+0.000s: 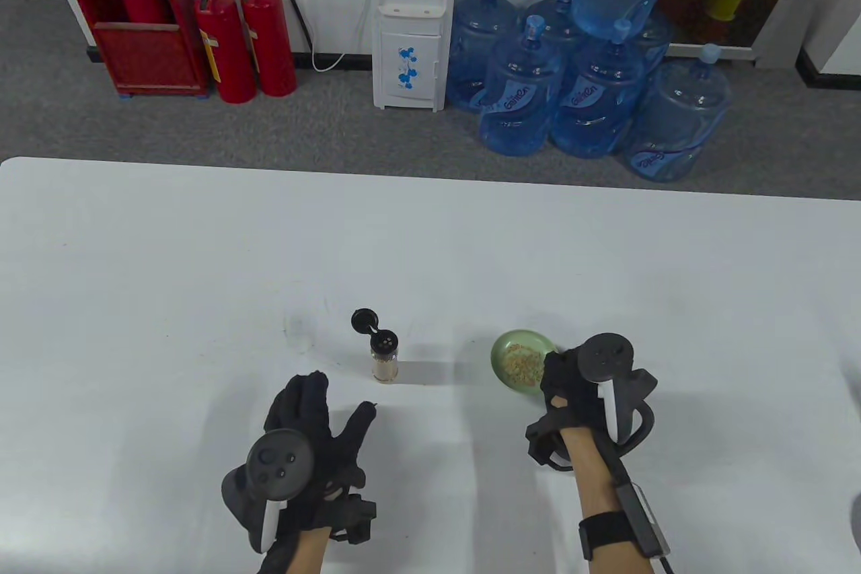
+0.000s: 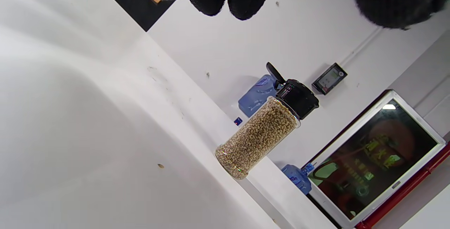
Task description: Hold seasoning dish and receive white sesame seeds shaken from seasoning bottle
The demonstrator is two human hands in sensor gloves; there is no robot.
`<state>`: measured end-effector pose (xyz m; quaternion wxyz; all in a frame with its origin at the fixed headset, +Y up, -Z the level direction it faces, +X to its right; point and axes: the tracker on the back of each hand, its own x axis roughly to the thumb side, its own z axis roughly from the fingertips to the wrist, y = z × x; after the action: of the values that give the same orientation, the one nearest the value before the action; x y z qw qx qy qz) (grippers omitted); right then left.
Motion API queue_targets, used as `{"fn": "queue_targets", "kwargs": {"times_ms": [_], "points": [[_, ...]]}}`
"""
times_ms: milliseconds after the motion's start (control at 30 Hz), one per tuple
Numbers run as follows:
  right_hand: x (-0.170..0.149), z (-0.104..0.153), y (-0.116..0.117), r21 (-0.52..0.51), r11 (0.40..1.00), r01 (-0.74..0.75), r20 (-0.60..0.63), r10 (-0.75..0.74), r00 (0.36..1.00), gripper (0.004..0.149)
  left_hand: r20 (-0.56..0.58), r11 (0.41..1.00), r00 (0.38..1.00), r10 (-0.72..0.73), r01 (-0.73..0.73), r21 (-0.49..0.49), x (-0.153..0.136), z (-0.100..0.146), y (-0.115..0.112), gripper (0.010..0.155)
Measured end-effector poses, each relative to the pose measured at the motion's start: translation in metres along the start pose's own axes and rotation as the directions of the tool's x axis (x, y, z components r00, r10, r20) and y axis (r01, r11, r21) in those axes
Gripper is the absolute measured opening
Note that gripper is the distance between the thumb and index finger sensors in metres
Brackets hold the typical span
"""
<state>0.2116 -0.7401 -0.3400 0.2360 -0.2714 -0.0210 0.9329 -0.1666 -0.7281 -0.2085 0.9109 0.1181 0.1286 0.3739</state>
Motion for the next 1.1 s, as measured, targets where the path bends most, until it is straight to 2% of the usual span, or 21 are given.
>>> {"fn": "queue_targets", "kwargs": {"times_ms": [100, 400, 533, 600, 700, 933, 1100], "points": [[0.003, -0.001, 0.009, 0.024, 0.999, -0.036, -0.013, 0.036, 0.999, 0.042, -0.002, 1.000, 1.000, -0.003, 0.003, -0.003, 0.000, 0.000, 0.000, 0.087], [0.009, 0.002, 0.012, 0.062, 0.994, -0.091, -0.006, 0.091, 0.996, 0.044, -0.001, 1.000, 1.000, -0.010, 0.010, -0.023, 0.003, 0.001, -0.002, 0.087], [0.004, 0.005, 0.013, 0.113, 0.992, -0.062, 0.005, 0.062, 0.998, 0.057, 0.006, 0.999, 1.000, -0.008, 0.009, -0.039, 0.003, 0.001, -0.002, 0.087], [0.002, 0.008, 0.010, 0.091, 0.996, -0.022, 0.021, 0.020, 1.000, 0.065, 0.007, 0.999, 1.000, -0.009, 0.009, -0.048, 0.003, 0.000, -0.003, 0.087], [0.002, 0.017, -0.003, 0.028, 0.999, -0.029, 0.117, 0.026, 0.993, 0.071, 0.007, 0.998, 1.000, -0.013, 0.013, -0.058, 0.003, 0.000, -0.003, 0.088], [-0.009, 0.059, -0.043, -0.024, 0.998, 0.050, 0.284, -0.041, 0.958, 0.079, 0.041, 0.994, 0.996, -0.083, 0.086, -0.074, 0.005, -0.001, -0.004, 0.090], [-0.033, 0.082, -0.045, -0.111, 0.989, -0.098, 0.365, 0.132, 0.922, 0.083, 0.059, 0.985, 0.987, -0.147, 0.152, -0.082, 0.005, 0.000, -0.005, 0.090]]}}
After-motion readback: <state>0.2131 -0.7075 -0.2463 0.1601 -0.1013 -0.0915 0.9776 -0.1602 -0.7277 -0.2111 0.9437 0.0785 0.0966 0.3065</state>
